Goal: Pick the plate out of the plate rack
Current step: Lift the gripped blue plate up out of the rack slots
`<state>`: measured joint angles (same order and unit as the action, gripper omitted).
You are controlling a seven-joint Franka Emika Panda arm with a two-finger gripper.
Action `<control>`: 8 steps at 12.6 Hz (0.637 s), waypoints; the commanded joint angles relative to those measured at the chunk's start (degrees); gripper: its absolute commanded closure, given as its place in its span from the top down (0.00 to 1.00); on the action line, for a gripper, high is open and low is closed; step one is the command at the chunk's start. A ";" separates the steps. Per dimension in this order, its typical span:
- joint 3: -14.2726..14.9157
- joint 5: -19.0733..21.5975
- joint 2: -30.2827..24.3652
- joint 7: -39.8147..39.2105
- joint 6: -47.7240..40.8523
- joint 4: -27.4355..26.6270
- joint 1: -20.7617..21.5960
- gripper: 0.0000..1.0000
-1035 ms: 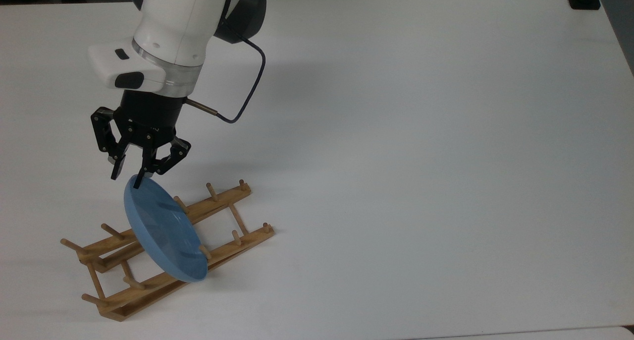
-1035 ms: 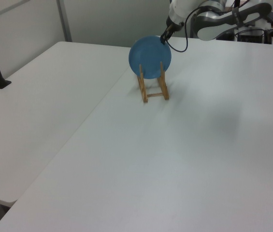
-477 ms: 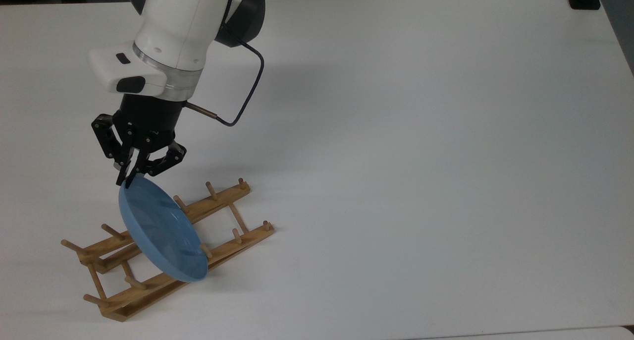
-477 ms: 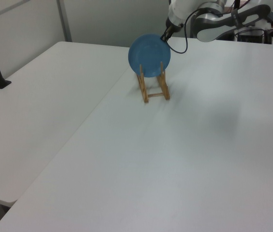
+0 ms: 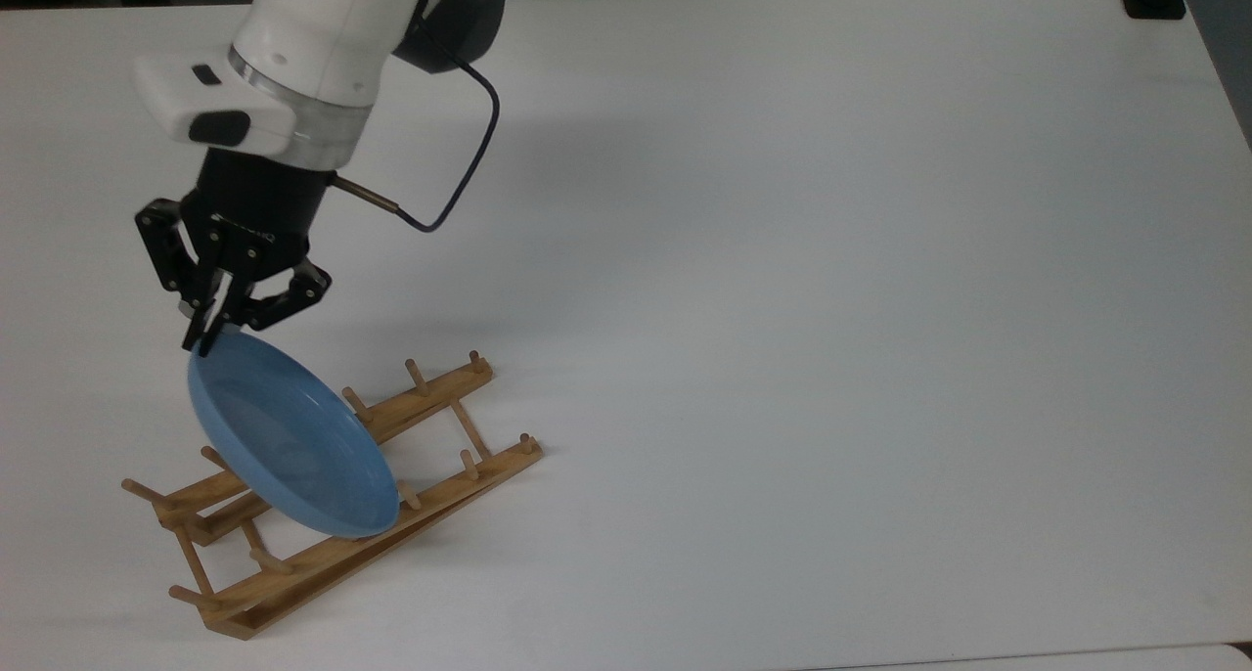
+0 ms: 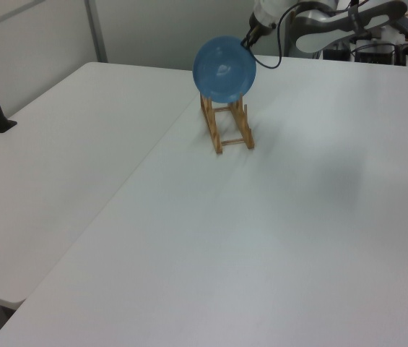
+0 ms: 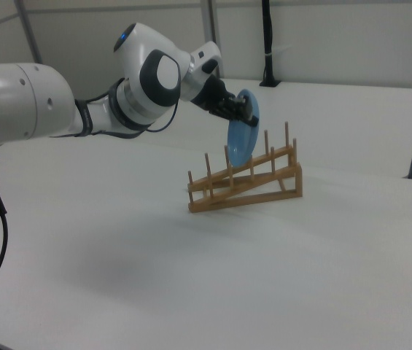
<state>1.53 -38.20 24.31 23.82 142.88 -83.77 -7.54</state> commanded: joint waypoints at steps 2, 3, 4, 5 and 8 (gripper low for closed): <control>0.32 -0.82 -2.16 1.40 1.61 0.53 0.07 0.00; 0.32 -0.73 -2.25 1.93 1.52 0.53 0.07 0.00; 0.23 -0.73 -2.25 3.58 1.52 0.53 0.07 0.00; 0.23 -0.65 -2.42 6.04 1.52 0.62 0.07 0.00; -0.74 12.20 -3.48 8.26 1.00 0.18 0.25 0.00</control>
<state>1.30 -36.00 22.72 30.49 142.90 -82.21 -7.54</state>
